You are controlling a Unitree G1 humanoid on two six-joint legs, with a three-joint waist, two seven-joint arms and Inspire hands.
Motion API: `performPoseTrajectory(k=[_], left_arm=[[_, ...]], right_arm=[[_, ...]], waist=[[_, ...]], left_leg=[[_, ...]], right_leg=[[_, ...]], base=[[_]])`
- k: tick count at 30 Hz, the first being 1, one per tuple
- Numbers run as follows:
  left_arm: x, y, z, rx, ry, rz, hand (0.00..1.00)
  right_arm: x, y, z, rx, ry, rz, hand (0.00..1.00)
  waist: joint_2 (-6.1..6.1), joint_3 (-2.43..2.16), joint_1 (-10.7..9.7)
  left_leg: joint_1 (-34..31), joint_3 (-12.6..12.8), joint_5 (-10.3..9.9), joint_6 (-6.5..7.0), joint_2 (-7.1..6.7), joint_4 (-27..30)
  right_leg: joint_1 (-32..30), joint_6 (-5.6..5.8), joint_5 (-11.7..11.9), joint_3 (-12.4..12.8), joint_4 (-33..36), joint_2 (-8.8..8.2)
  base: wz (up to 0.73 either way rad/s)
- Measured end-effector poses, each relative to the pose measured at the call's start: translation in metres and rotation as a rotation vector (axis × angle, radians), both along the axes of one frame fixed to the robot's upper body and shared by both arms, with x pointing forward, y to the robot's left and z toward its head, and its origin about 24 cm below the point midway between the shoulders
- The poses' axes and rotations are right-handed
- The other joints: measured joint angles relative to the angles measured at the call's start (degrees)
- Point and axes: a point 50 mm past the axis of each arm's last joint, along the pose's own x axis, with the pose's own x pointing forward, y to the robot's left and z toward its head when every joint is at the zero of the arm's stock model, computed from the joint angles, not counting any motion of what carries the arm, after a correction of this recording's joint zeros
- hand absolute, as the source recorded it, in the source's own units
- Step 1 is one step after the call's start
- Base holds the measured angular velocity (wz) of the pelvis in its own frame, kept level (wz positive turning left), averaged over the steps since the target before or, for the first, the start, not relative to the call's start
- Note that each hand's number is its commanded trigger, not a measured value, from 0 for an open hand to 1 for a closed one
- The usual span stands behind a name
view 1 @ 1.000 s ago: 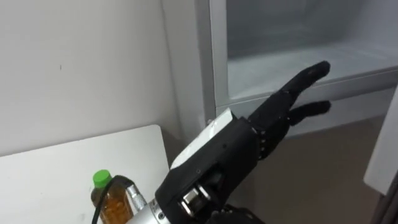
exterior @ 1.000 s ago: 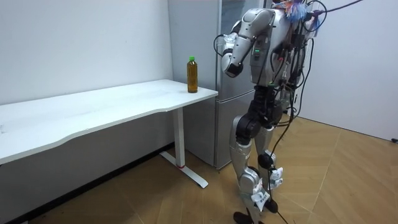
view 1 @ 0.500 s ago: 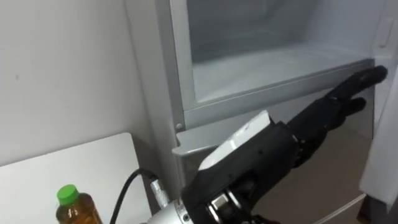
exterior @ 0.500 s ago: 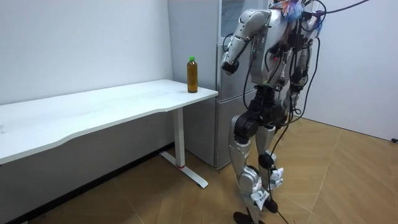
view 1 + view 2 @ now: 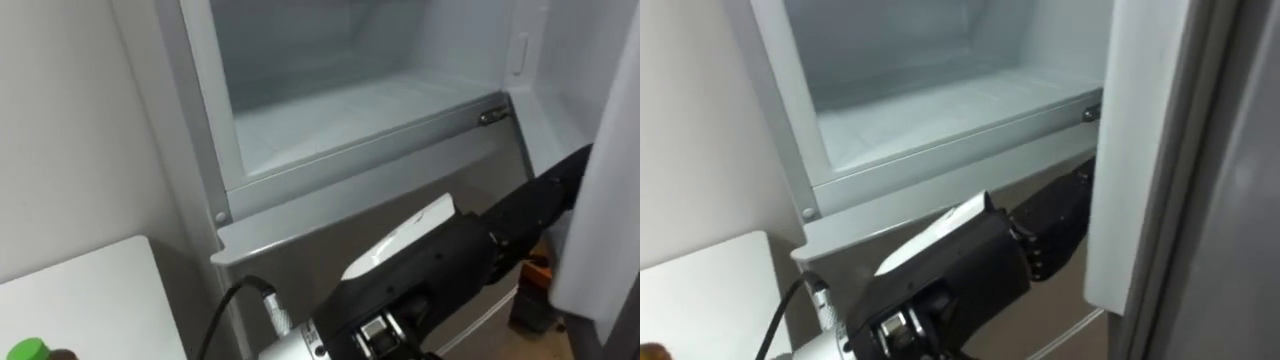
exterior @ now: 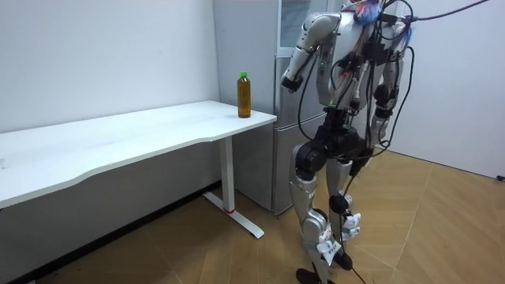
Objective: Put the bottle in the upper fridge
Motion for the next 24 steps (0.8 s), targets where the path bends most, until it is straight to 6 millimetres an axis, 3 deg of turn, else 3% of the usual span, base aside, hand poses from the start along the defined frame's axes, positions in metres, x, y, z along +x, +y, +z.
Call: performPoseTrajectory(k=[3,11,15,24], left_arm=[[-0.001,-0.003,0.003,-0.015,0.005,-0.032,0.00],[-0.001,-0.005,0.007,-0.040,0.018,-0.073,0.00],[0.001,-0.008,0.010,-0.041,0.011,-0.088,0.00],[0.004,-0.012,0.011,-0.037,0.007,-0.097,0.00]], right_arm=[[-0.002,-0.006,0.001,-0.006,-0.003,-0.034,0.00],[-0.013,-0.010,0.001,-0.020,0.019,-0.060,0.00],[-0.016,-0.010,0.001,-0.020,0.028,-0.061,0.00],[-0.020,-0.017,0.003,-0.038,0.037,-0.064,0.00]], waist=[[0.44,-0.12,0.1],[1.36,-0.04,-1.4],[1.99,0.23,-2.1],[2.06,0.25,-3.3]], left_leg=[[-0.5,2.1,-0.2,-0.35,0.39,0.3],[-0.5,2.4,-0.6,-1.01,1.57,0.3],[-0.4,3.3,-0.9,-1.50,2.19,0.3],[-0.1,3.9,-0.9,-1.66,2.40,0.3]], right_leg=[[-0.9,-0.14,0.2,0.9,0.2,0.36],[-1.6,-0.96,1.1,1.6,0.2,1.40],[-2.3,-1.37,1.3,1.6,0.3,2.07],[-3.4,-1.95,1.7,3.7,0.3,3.15]], base=[[-0.18],[-0.21],[-0.15],[-0.18]])
